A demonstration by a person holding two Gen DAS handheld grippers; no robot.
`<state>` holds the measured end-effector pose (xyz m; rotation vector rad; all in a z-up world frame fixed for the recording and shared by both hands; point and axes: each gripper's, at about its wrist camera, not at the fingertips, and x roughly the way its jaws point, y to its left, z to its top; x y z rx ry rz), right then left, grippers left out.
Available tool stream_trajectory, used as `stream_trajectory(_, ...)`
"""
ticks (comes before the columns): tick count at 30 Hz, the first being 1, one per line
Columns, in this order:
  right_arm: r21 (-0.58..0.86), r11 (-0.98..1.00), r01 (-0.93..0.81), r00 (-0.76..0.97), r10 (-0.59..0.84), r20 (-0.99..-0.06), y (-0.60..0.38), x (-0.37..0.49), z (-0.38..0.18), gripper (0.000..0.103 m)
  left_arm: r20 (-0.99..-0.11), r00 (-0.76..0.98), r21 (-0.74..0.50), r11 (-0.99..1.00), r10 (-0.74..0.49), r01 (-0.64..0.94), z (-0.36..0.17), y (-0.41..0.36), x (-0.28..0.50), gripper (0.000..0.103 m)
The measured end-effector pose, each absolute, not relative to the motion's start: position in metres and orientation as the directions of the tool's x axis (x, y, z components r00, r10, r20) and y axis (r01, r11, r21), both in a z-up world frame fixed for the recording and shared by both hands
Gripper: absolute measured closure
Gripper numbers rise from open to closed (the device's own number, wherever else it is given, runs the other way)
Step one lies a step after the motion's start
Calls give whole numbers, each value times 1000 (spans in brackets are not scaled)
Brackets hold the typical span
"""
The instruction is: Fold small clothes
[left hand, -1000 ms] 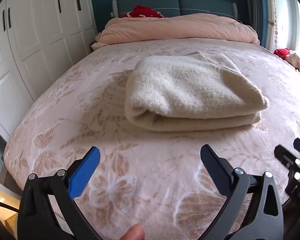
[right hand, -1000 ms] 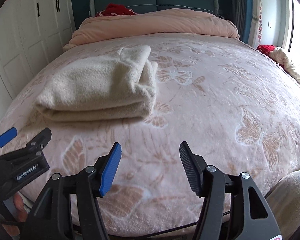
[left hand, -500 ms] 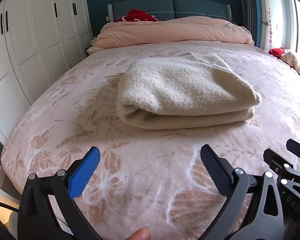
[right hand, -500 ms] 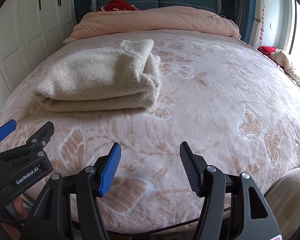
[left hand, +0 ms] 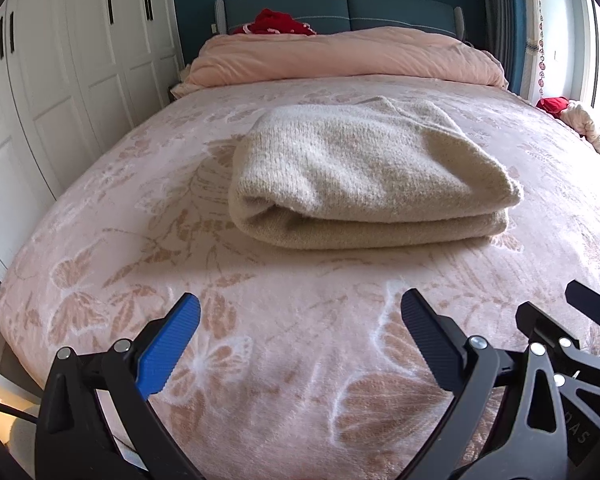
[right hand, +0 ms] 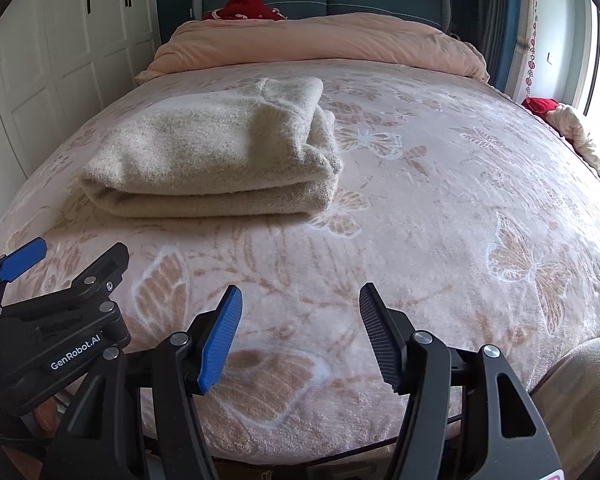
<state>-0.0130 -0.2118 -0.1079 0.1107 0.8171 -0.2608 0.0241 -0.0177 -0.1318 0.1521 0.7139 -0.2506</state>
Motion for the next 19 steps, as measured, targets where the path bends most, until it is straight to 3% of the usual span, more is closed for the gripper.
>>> stream_trajectory(19,9,955,296,644,-193,-740,-207,-11,-109,43,-643,754,92,962,-138,255,-137,-18,20,5)
